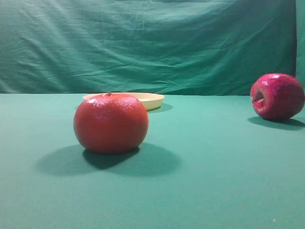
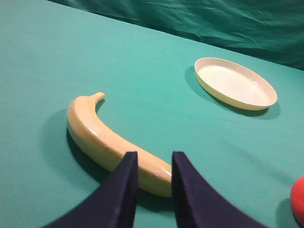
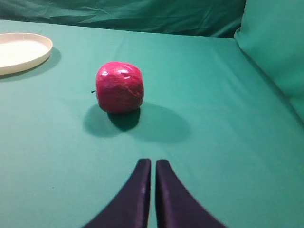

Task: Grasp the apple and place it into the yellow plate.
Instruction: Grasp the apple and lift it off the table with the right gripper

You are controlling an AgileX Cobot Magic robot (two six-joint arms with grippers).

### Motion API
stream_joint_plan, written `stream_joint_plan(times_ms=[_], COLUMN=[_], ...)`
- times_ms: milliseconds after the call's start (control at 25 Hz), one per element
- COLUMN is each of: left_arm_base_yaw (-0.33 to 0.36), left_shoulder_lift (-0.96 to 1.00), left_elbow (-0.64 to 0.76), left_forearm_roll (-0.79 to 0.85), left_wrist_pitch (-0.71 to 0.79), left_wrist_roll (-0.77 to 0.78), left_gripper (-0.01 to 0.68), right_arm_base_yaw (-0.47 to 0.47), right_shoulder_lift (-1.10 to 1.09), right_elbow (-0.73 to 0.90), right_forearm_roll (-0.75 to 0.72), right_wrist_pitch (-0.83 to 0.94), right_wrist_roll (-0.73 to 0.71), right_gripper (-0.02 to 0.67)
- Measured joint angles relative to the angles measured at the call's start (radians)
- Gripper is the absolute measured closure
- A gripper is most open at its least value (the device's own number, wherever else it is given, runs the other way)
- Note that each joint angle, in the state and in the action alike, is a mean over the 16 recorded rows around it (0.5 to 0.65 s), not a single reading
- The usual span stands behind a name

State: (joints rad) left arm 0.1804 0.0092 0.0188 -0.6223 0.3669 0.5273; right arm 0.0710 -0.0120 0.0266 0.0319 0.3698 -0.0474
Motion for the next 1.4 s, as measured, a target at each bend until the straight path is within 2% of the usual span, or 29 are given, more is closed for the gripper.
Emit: stream_joint_plan(times_ms=[960, 1400], left_arm_base_yaw=[0.0, 0.0], left_shoulder_lift=[0.0, 0.0], left_elbow=[0.0, 0.0], left_forearm_roll=[0.0, 0.0], left_wrist_pitch=[0.0, 0.0], left_wrist_roll=[0.0, 0.0], left_gripper=[0.516, 0.516], right_arm_base_yaw=[0.0, 0.0], right_shoulder_lift=[0.0, 0.004], right_elbow=[0.0, -0.022], right_forearm_roll=[-0.012, 0.035], right_wrist_pitch=[-0.008, -0.179], right_wrist_roll=[0.0, 0.013], right_gripper=[0.649, 0.649])
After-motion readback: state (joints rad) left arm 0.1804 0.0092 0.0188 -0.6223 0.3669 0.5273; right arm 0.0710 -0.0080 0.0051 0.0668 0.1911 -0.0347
